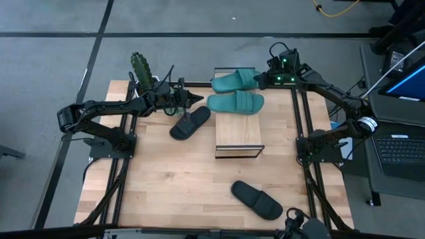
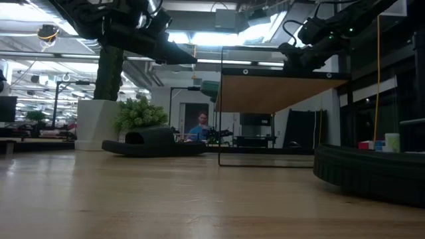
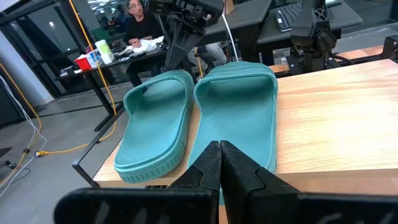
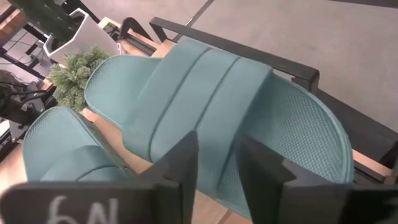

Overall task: Pick and place slides into the shelf
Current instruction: Adjust the green slides on the shelf

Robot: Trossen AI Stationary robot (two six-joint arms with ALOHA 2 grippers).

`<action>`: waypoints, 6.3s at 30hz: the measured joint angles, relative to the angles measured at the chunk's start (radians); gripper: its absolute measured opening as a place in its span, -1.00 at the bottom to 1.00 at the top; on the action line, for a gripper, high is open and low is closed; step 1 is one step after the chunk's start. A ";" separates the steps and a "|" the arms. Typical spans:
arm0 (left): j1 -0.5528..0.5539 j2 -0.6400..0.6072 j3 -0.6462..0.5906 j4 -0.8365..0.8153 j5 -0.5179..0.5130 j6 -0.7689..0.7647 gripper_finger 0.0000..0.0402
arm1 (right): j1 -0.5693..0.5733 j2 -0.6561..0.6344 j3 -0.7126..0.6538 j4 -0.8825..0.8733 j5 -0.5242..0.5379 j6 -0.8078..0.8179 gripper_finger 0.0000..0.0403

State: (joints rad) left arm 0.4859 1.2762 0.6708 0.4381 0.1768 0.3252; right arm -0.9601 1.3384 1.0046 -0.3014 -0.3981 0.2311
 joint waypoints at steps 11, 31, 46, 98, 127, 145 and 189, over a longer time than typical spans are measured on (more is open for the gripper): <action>0.000 0.000 0.000 0.000 0.000 0.000 -1.00 | -0.034 0.000 0.056 -0.022 -0.004 -0.003 -0.32; 0.000 0.000 0.000 0.000 0.000 -0.002 -1.00 | -0.077 0.176 0.412 -0.393 0.010 -0.097 -0.32; 0.000 0.000 0.000 0.000 0.000 -0.005 -1.00 | -0.143 0.298 0.498 -0.548 -0.198 -0.175 -0.32; 0.000 0.000 0.000 0.000 0.000 -0.005 -1.00 | -0.114 0.377 0.494 -0.576 -0.349 -0.206 -0.32; 0.000 0.000 0.000 0.000 0.000 -0.001 -1.00 | -0.116 0.423 0.493 -0.555 -0.424 -0.209 -0.32; 0.000 0.000 0.000 0.000 0.000 -0.002 -1.00 | -0.127 0.423 0.493 -0.558 -0.412 -0.174 -0.32; 0.000 0.000 0.000 -0.001 0.000 -0.001 -1.00 | -0.115 0.423 0.493 -0.574 -0.516 -0.185 -0.32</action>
State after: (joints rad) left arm 0.4858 1.2762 0.6708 0.4374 0.1768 0.3244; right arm -1.0752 1.7616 1.4979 -0.8753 -0.9136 0.0458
